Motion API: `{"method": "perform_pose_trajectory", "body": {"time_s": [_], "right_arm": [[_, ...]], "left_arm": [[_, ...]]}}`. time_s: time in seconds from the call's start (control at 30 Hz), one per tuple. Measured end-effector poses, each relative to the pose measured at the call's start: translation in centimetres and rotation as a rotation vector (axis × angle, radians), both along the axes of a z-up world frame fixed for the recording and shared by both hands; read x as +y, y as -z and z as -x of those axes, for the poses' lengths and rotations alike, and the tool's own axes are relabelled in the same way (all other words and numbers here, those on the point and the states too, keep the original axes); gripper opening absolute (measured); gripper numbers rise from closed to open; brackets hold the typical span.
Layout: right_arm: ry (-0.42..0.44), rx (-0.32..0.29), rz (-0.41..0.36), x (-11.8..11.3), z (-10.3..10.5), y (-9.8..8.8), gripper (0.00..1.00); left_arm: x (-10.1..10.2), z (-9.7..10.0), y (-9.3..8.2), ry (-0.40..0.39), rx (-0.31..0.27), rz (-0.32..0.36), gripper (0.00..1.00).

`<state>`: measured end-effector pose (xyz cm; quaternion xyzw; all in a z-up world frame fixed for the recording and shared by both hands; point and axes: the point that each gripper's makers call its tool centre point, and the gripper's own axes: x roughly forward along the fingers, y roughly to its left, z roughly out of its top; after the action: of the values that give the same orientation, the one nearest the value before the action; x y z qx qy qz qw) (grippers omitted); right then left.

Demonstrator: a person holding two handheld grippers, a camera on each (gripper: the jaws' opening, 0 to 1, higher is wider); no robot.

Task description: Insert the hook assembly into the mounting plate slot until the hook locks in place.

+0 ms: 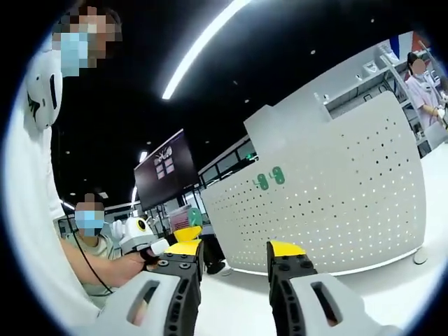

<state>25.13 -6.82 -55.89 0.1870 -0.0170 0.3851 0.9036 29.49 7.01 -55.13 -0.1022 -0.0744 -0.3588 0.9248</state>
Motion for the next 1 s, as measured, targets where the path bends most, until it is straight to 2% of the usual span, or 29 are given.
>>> {"method": "perform_pose_trajectory", "body": {"time_s": [0.33, 0.63, 1.0], "right_arm": [[-0.04, -0.007, -0.039, 1.8, -0.2, -0.9, 0.31], [-0.073, -0.024, -0.051, 3.9, -0.6, -1.7, 0.29], [-0.106, -0.025, -0.049, 5.1, -0.6, -1.9, 0.28]], "left_arm": [[-1.1, 0.6, -0.2, 0.018, 0.002, 0.015, 0.01], [-1.0, 0.6, -0.3, 0.007, 0.009, 0.03, 0.01], [-0.7, 0.8, -0.2, -0.028, 0.019, 0.044, 0.01]]}}
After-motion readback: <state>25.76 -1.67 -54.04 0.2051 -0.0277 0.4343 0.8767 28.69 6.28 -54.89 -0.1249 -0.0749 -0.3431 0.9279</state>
